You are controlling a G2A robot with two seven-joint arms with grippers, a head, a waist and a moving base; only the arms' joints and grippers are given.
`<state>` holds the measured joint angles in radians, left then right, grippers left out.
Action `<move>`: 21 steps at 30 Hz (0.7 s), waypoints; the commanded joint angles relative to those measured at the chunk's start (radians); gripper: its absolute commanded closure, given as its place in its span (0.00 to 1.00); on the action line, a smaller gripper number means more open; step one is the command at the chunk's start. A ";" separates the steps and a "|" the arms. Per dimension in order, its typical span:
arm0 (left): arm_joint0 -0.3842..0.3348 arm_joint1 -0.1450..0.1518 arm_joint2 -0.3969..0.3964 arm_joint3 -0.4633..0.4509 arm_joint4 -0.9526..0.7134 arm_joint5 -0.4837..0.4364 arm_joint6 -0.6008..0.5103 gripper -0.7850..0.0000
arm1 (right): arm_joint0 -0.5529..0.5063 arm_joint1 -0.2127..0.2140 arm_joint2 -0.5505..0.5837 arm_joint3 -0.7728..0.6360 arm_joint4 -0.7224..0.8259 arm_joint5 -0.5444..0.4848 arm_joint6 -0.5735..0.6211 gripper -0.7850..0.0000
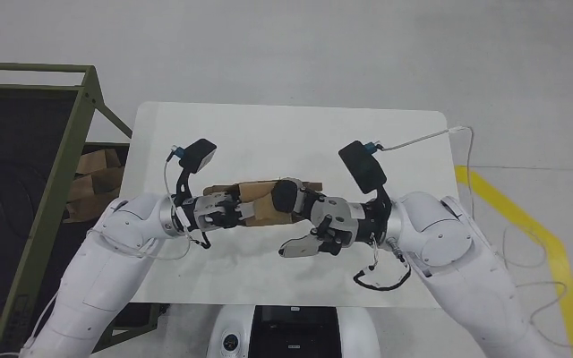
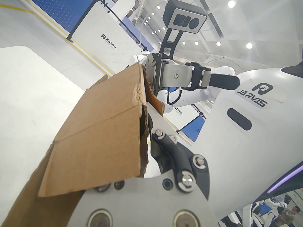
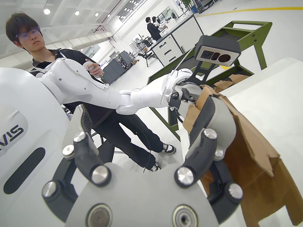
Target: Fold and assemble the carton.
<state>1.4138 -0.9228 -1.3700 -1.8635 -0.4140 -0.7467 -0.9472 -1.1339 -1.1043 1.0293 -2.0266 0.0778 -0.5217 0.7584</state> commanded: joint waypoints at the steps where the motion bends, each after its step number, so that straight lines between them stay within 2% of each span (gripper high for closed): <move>1: 0.002 0.001 -0.004 0.000 -0.019 0.015 -0.002 1.00 | -0.009 0.002 0.015 -0.007 0.003 -0.018 -0.005 0.00; 5: -0.002 0.004 -0.017 -0.001 -0.051 0.066 -0.021 1.00 | -0.039 0.010 0.052 -0.010 0.065 -0.083 0.009 0.00; 11: -0.019 0.007 -0.024 0.000 -0.146 0.156 -0.055 1.00 | -0.100 0.026 0.144 -0.019 0.080 -0.123 0.019 0.00; 17: -0.052 0.008 -0.028 -0.003 -0.227 0.272 -0.105 1.00 | -0.168 0.041 0.238 -0.044 0.014 -0.113 0.023 0.00; 21: -0.071 0.010 -0.033 -0.007 -0.261 0.357 -0.136 1.00 | -0.212 0.049 0.293 -0.070 -0.086 -0.050 -0.002 0.00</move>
<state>1.3474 -0.9138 -1.4006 -1.8684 -0.6759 -0.4154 -1.0738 -1.3340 -1.0568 1.3098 -2.0908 0.0172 -0.5928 0.7674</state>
